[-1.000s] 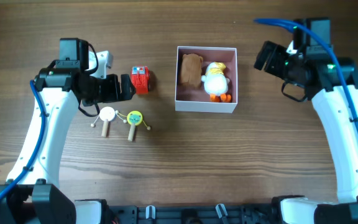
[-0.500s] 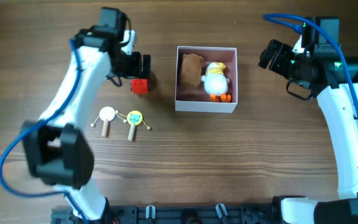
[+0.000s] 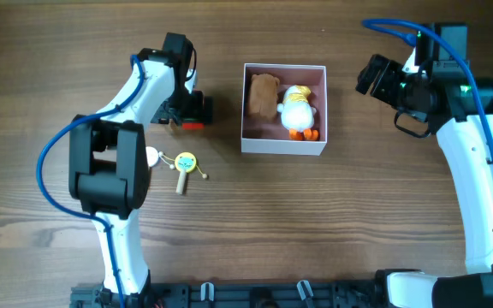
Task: Pack container
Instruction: 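Reach the left gripper to the red toy truck and grasp it, then lower the truck into the box with the left gripper, release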
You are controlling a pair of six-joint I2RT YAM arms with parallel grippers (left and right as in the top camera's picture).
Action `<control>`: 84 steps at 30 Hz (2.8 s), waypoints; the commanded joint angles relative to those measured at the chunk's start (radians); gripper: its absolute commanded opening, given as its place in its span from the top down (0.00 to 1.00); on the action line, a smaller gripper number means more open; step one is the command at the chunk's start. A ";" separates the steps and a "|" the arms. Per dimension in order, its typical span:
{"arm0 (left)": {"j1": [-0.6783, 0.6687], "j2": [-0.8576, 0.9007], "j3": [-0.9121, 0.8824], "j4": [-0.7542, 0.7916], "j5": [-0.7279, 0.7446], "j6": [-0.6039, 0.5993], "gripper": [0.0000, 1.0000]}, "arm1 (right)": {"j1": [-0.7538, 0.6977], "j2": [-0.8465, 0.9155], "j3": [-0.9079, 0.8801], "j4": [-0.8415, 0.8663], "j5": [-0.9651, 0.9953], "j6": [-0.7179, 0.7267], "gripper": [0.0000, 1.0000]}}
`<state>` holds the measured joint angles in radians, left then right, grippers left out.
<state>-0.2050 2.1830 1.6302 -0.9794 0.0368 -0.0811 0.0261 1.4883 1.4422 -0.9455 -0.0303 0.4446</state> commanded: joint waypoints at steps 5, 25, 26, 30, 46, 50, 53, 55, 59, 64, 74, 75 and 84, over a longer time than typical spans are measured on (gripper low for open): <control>-0.048 0.018 0.018 0.057 -0.031 0.024 0.18 | -0.002 0.012 -0.005 0.003 -0.016 0.007 0.00; -0.083 -0.165 0.192 -0.192 -0.027 0.098 0.55 | -0.002 0.012 -0.005 0.003 -0.016 0.007 0.00; -0.106 -0.197 0.224 -0.219 -0.025 0.129 0.57 | -0.002 0.012 -0.005 0.003 -0.016 0.007 0.00; -0.246 -0.303 0.256 -0.233 -0.024 0.318 0.63 | -0.002 0.012 -0.005 0.003 -0.016 0.007 0.01; -0.463 -0.086 0.252 -0.175 -0.027 0.934 0.54 | -0.002 0.012 -0.005 0.003 -0.016 0.007 0.00; -0.462 -0.045 0.252 -0.153 -0.027 0.964 0.52 | -0.002 0.012 -0.005 0.003 -0.016 0.008 0.01; -0.462 -0.043 0.253 -0.146 -0.028 0.934 0.00 | -0.002 0.012 -0.005 0.003 -0.016 0.007 0.00; -0.462 -0.051 0.255 -0.135 -0.036 0.915 0.00 | -0.002 0.012 -0.005 0.003 -0.016 0.008 0.00; -0.457 -0.095 0.255 -0.095 -0.047 0.796 0.00 | -0.002 0.012 -0.005 0.003 -0.016 0.007 0.01; -0.446 -0.183 0.255 -0.134 -0.046 0.649 0.00 | -0.002 0.012 -0.005 0.003 -0.016 0.007 0.00; -0.253 -0.233 0.247 -0.320 0.141 0.328 0.00 | -0.002 0.012 -0.005 0.003 -0.016 0.008 0.00; -0.245 -0.220 0.247 -0.322 0.125 0.327 0.00 | -0.002 0.012 -0.005 0.003 -0.016 0.007 0.00; -0.037 -0.180 0.226 -0.402 0.259 -0.032 0.00 | -0.002 0.012 -0.005 0.003 -0.016 0.008 0.00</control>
<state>-0.3218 1.9980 1.8626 -1.3514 0.1165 -0.0101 0.0261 1.4887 1.4422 -0.9451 -0.0311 0.4446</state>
